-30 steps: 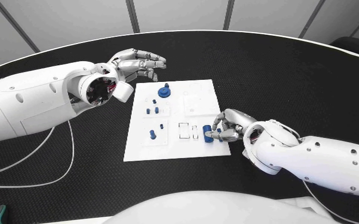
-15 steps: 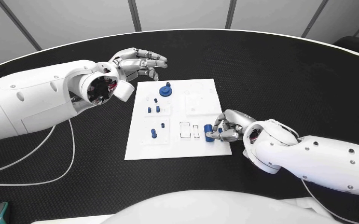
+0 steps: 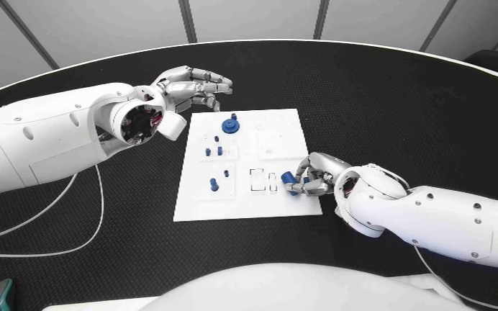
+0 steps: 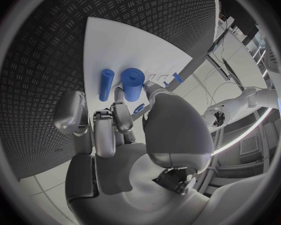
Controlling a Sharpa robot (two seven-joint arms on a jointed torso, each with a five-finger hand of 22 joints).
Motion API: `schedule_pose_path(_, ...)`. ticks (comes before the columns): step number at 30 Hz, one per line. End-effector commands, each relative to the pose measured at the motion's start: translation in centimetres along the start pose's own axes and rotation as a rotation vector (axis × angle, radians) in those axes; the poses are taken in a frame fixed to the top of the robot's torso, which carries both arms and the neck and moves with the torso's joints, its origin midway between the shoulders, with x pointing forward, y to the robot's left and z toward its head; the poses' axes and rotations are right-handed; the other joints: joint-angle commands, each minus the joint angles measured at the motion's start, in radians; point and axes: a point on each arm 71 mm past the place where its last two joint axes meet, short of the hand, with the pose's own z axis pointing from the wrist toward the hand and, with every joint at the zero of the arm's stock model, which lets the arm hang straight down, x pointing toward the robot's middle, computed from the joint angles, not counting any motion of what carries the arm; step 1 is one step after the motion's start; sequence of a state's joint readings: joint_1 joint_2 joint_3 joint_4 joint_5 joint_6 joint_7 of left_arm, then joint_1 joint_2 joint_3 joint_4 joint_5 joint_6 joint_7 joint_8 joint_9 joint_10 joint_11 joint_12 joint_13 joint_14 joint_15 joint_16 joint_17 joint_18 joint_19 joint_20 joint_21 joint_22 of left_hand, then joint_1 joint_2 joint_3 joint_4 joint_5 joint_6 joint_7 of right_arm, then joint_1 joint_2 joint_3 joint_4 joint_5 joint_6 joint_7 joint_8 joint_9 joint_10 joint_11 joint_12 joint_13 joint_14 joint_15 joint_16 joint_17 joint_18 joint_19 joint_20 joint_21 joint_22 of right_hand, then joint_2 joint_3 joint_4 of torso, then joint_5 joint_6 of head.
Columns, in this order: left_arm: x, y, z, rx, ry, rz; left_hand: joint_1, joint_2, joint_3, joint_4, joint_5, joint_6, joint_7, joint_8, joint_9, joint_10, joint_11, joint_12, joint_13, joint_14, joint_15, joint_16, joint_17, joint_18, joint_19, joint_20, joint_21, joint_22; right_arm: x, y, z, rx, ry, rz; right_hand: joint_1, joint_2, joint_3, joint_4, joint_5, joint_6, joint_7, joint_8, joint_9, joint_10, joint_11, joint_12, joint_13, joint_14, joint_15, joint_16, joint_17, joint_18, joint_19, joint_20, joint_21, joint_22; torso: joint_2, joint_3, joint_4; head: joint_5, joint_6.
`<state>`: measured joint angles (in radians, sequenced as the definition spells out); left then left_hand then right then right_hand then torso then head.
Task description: Assemble the parts on the task board
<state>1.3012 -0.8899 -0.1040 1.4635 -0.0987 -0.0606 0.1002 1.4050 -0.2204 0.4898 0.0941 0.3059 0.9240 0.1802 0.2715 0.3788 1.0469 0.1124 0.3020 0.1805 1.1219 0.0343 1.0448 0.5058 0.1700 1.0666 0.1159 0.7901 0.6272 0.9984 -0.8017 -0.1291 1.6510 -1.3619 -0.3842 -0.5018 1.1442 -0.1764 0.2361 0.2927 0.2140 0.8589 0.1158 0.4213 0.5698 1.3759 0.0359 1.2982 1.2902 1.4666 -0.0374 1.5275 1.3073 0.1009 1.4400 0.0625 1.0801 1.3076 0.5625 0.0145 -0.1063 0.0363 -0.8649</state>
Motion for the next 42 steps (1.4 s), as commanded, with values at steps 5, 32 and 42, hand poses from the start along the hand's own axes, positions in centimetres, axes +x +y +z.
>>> schedule_pose_path(5,0.0,0.0,0.0,-0.001,0.002,0.000,-0.002,0.010,-0.005,0.003,0.002,-0.006,0.002,0.006,-0.001,-0.007,0.002,0.004,-0.001,-0.007,-0.001,0.000,-0.001,0.014,-0.001,0.003,-0.004,-0.001,0.3,0.3,0.5,0.002,0.014,-0.011,-0.012,-0.002,-0.008,-0.002,0.003,-0.006,0.000,0.005,0.001,-0.004,0.001,-0.002,0.001,0.087,0.003,0.005,0.179,-0.013,0.000,0.006,-0.002,0.063,0.002,0.0012,0.0004,0.000,-0.001)
schedule_pose_path(32,0.1,0.0,0.1,-0.004,0.008,0.000,-0.003,0.010,-0.006,0.004,0.002,-0.007,0.002,0.006,-0.001,-0.008,0.002,0.005,-0.001,-0.007,0.000,0.000,-0.001,0.014,-0.001,0.004,-0.005,-0.001,-0.3,1.7,-0.8,-0.071,-0.093,0.077,0.079,0.044,0.096,-0.038,0.029,0.050,-0.023,0.037,0.021,0.033,-0.020,0.038,0.052,0.092,-0.013,0.016,0.202,-0.021,0.015,-0.006,0.046,0.095,0.001,0.0024,-0.0008,0.003,0.000)
schedule_pose_path(42,0.2,0.0,0.3,-0.003,0.011,0.000,-0.003,0.010,-0.006,0.004,0.002,-0.007,0.002,0.006,-0.001,-0.008,0.002,0.005,-0.001,-0.007,0.000,0.000,-0.001,0.014,-0.001,0.004,-0.005,-0.001,-0.1,3.2,-1.6,-0.111,-0.091,0.129,0.047,0.043,0.102,-0.017,0.033,0.063,-0.029,0.045,0.028,0.041,-0.025,0.045,0.060,0.093,-0.017,0.019,0.208,-0.023,0.018,-0.010,0.056,0.101,0.003,0.0020,0.0007,0.001,0.003)
